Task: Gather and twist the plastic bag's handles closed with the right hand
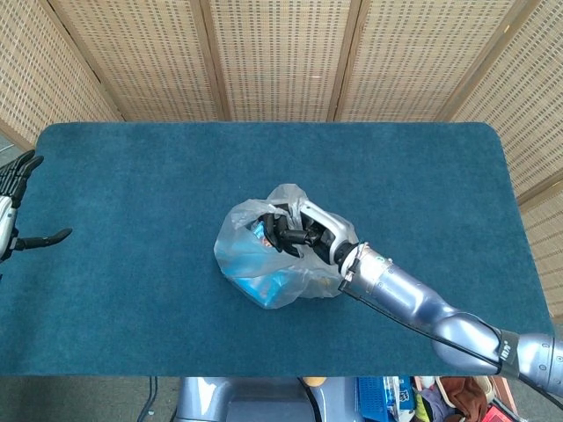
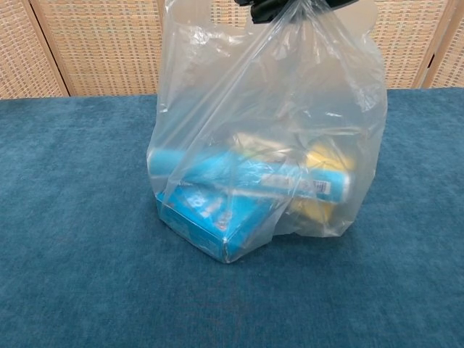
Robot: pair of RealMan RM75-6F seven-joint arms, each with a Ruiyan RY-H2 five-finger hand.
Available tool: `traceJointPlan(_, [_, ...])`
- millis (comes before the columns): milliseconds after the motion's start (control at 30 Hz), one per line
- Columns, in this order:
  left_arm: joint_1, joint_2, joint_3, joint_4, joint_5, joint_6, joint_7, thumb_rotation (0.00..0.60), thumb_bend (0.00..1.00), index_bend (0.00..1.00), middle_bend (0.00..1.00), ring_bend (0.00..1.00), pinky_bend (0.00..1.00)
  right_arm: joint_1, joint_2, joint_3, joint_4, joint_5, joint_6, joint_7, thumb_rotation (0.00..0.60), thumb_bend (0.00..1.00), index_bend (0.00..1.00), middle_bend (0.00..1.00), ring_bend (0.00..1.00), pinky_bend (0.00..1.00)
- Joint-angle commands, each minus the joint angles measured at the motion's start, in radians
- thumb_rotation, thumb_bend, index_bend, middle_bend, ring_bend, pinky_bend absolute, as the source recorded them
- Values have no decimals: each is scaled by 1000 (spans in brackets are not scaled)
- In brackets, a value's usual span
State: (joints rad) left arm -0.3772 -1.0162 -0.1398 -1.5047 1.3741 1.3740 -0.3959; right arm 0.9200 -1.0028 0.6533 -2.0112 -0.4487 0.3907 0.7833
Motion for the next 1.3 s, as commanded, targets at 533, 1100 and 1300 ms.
traceJointPlan(533, [148,-123,27,63,-76,76,94,600,117,0,0,0,20,50,78,-31,-43,-6,67,-78,600,1000,671,752,721,930])
traceJointPlan(1100, [150,-140,6,102,-53,34,69,600,116,0,0,0,18,131,177,25,-78,86,120,-93,600,1000,670,752,723,938])
traceJointPlan(1300, [151,-138,0,105,-52,18,63,600,117,0,0,0,18,178,214,43,-82,160,126,-84,600,1000,670,752,723,939])
